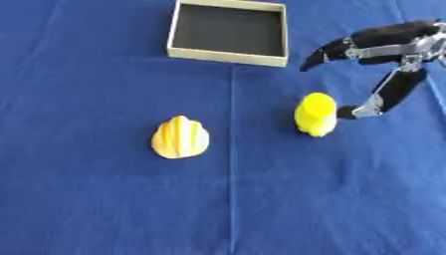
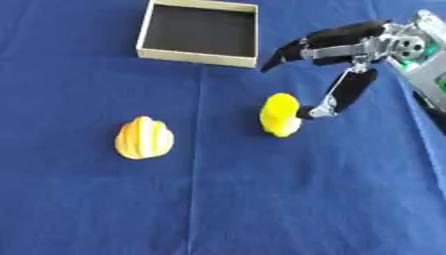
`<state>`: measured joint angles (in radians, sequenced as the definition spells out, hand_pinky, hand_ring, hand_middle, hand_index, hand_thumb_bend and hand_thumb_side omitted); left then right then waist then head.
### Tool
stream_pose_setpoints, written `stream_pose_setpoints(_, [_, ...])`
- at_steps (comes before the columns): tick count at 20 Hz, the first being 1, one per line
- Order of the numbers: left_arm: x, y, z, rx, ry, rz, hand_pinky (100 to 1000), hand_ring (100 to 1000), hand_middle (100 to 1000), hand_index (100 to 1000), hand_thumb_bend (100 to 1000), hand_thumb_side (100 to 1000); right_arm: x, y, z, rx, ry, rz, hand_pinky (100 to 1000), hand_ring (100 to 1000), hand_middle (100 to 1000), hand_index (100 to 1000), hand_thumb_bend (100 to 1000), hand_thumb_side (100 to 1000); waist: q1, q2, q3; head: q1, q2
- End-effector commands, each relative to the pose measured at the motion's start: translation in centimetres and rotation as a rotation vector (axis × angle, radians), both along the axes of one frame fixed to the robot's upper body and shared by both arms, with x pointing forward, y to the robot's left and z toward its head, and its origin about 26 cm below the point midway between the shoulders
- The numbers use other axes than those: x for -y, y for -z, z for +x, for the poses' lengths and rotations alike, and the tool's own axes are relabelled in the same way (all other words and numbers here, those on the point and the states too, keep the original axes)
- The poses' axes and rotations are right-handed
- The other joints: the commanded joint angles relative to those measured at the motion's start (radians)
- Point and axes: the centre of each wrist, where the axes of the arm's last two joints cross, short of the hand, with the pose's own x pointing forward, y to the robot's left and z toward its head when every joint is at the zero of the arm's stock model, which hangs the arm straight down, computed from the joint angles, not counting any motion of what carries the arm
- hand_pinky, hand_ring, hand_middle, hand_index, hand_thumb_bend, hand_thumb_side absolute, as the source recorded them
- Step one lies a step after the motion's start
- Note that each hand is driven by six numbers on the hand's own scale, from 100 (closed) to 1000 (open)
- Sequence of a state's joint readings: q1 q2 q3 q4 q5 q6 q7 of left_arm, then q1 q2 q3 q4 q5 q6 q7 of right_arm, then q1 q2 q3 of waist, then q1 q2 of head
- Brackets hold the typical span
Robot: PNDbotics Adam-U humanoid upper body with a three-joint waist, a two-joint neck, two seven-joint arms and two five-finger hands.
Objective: Pick up objects on the table and place them in the box.
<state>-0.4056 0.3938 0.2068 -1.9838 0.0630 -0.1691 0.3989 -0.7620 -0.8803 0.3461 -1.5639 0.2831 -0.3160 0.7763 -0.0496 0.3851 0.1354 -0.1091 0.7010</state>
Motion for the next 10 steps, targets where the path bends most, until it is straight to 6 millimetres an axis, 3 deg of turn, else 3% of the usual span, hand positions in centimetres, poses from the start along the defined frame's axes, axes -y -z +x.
stream_pose_setpoints(1, [0.2, -0.8, -0.3, 0.028, 0.01, 0.012, 790, 770, 707, 782, 100, 711, 0.4, -0.6, 0.1, 0.005, 0.008, -0.035, 941, 1000, 919, 970, 344, 206, 0.003, -0.018, -0.001, -0.002, -0.005])
stream_pose_setpoints(10, [0.3, -0.8, -0.2, 0.027, 0.015, 0.005, 791, 771, 700, 782, 100, 715, 0.7, 1.2, 1.5, -0.059, 0.016, -0.059, 936, 1000, 908, 965, 330, 237, 0.005, -0.014, 0.002, -0.002, -0.004])
